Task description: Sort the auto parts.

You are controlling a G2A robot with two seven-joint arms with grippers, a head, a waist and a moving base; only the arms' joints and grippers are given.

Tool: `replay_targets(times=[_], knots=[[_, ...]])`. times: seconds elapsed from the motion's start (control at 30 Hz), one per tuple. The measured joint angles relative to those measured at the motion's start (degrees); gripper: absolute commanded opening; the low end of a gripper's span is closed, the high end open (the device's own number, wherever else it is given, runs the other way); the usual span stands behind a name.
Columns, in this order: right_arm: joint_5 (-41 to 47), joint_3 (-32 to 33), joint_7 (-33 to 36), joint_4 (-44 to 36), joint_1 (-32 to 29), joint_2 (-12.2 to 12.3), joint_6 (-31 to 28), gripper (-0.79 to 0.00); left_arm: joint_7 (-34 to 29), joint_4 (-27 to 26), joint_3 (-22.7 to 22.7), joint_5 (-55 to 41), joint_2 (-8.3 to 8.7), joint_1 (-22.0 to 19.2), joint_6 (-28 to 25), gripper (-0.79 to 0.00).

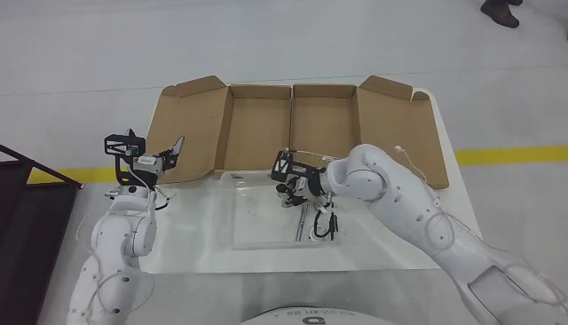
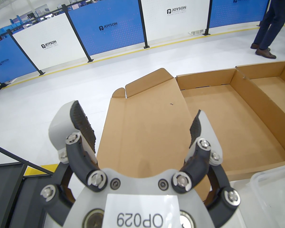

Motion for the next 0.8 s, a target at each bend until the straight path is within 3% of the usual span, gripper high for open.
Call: replay_targets(times=[0.27,0.33,0.43,0.5,0.8], knots=[[-3.16,-5.0,1.18,3.59,2.67,-1.69,2.51,-0.456,0.0,0.0,0.0,0.0,0.0,0.0,0.0,0.0],[-3.23,-6.04,1.36,4.65,3.49,-2.18,2.88,-0.413,0.0,0.0,0.0,0.0,0.0,0.0,0.0,0.0],[-3.1,-6.96,1.6,5.8,4.5,-2.69,2.95,-0.191,0.0,0.0,0.0,0.0,0.0,0.0,0.0,0.0],[-3.36,-7.2,1.7,6.05,4.98,-2.85,3.0,-0.099,0.0,0.0,0.0,0.0,0.0,0.0,0.0,0.0],[-5.43,-7.05,5.01,3.77,4.19,-2.34,4.35,-0.175,0.0,0.0,0.0,0.0,0.0,0.0,0.0,0.0]])
